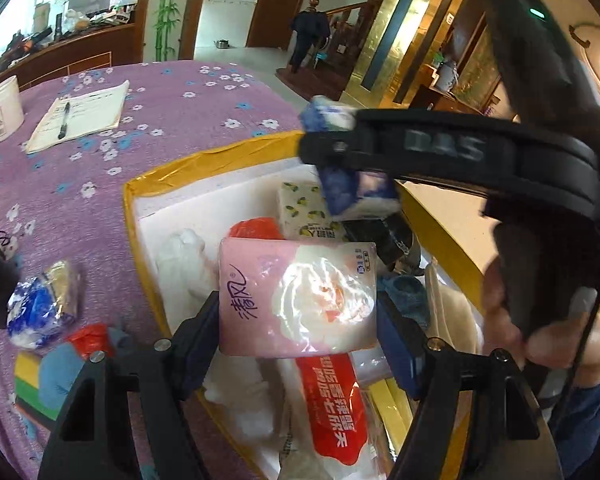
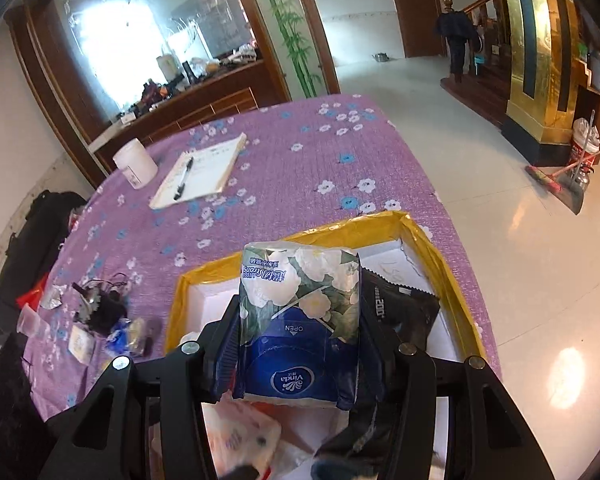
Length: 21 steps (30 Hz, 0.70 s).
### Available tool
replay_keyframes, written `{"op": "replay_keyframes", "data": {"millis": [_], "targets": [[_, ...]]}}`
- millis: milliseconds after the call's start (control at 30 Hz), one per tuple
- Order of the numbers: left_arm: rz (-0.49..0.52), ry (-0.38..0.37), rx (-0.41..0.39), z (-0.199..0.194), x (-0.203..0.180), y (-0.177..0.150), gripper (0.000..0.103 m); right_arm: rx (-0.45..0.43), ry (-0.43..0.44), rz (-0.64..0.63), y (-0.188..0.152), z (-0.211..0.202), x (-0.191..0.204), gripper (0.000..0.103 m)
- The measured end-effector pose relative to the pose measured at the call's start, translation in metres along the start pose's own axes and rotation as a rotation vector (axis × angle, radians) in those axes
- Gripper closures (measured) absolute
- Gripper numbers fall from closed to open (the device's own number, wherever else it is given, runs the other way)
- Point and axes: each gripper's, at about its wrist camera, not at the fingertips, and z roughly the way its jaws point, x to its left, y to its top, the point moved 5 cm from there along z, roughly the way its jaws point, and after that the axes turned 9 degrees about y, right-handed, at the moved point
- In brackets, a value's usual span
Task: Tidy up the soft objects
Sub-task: 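Release the pink pack into the tray with the left gripper while the right gripper releases the blue pack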
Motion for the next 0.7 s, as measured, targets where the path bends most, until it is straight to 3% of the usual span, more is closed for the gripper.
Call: {"op": "replay_keyframes", "data": {"millis": [100,267,700], "targets": [[0.023,-0.008,-0.004,0.004,-0.003,-0.005,0.031,0.014,-0.013,0.006,0.000,0.013,-0.007,0.046],[-0.003,-0.060,0.008,0.006,-0.001,-0.007,0.026,-0.013,0.007,0.037,-0.001,0.008,-0.009,0.033],[0.018,-0.094,-0.021,-0.042,-0.015,-0.015,0.025,-0.199,0.108,0.062,-0.026,-0.086,0.028,0.028]]}}
